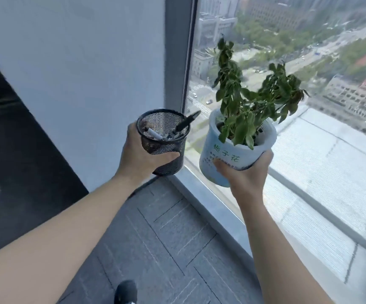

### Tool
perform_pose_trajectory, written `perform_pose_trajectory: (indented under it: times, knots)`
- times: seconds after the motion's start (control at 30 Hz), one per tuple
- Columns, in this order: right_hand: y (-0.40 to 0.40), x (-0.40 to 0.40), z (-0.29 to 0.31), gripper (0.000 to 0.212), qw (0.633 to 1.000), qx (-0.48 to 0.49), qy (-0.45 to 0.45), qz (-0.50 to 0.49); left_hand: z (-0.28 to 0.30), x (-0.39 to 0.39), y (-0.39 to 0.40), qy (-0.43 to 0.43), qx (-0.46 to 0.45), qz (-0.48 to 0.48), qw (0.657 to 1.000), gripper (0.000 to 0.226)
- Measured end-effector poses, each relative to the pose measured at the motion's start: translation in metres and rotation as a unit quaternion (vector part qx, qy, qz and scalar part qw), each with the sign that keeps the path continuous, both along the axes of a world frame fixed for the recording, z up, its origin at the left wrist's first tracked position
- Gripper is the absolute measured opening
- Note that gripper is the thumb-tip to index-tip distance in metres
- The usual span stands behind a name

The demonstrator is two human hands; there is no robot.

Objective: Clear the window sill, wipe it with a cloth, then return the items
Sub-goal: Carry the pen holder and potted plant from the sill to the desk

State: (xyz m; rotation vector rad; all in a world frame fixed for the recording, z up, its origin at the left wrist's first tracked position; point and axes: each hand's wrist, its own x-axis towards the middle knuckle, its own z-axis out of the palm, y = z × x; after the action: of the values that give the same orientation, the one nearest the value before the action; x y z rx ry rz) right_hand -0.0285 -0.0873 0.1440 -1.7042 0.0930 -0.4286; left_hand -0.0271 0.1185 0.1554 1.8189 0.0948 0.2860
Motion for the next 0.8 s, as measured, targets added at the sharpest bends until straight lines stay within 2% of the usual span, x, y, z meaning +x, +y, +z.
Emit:
perform_pose_trajectory:
  times: [0.3, 0.6, 0.8]
  knots:
    - [0.191, -0.049, 0.066, 0.082, 0.980, 0.003, -0.045, 0.195, 0.067, -0.126, 0.180, -0.050, 0.016, 0.225, 0.973, 0.081]
    - [0.420, -0.168, 0.099, 0.081, 0.921, 0.038, -0.059, 0.384, 0.113, -0.317, 0.362, -0.080, 0.060, 0.405, 0.909, 0.058]
    - [0.558, -0.257, 0.115, 0.080, 0.876, 0.057, -0.071, 0.474, 0.129, -0.432, 0.470, -0.061, 0.082, 0.485, 0.869, 0.077]
